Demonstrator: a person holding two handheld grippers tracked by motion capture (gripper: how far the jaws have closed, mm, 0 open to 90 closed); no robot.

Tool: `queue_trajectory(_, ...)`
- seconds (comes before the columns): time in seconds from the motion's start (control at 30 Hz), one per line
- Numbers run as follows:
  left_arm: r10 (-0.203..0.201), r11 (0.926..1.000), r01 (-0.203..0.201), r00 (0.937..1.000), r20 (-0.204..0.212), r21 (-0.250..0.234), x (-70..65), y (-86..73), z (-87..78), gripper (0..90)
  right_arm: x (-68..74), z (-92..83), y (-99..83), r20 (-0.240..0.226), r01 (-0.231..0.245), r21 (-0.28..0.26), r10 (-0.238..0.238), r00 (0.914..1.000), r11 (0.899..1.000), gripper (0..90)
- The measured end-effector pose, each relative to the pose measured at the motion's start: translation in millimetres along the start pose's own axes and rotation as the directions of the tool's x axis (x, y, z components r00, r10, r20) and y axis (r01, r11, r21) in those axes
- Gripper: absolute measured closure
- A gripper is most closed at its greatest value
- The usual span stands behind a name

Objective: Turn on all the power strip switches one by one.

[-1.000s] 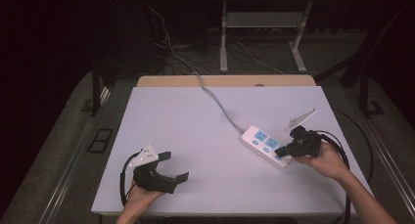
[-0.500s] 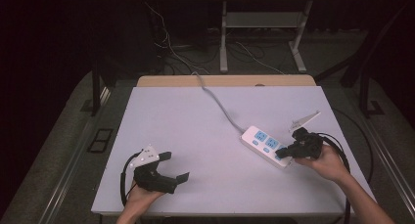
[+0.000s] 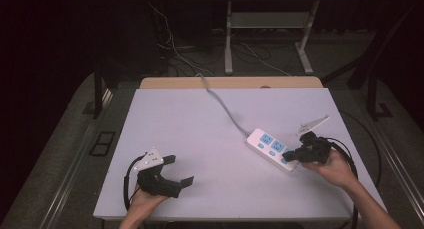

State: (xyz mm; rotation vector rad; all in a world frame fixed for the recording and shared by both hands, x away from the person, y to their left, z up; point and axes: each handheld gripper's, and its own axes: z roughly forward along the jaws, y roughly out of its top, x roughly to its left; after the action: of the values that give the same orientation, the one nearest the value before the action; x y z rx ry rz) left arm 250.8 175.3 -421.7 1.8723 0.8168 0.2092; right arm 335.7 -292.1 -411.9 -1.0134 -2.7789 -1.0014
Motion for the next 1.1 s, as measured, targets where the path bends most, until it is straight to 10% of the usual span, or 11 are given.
queue_trajectory(1.1,0.006,1.0,-0.006,1.0,0.0,0.008,-1.9,-0.6,1.0,0.0,7.5,5.4,1.9,-0.017,0.04,0.025,-0.039,0.9991,0.999,90.0)
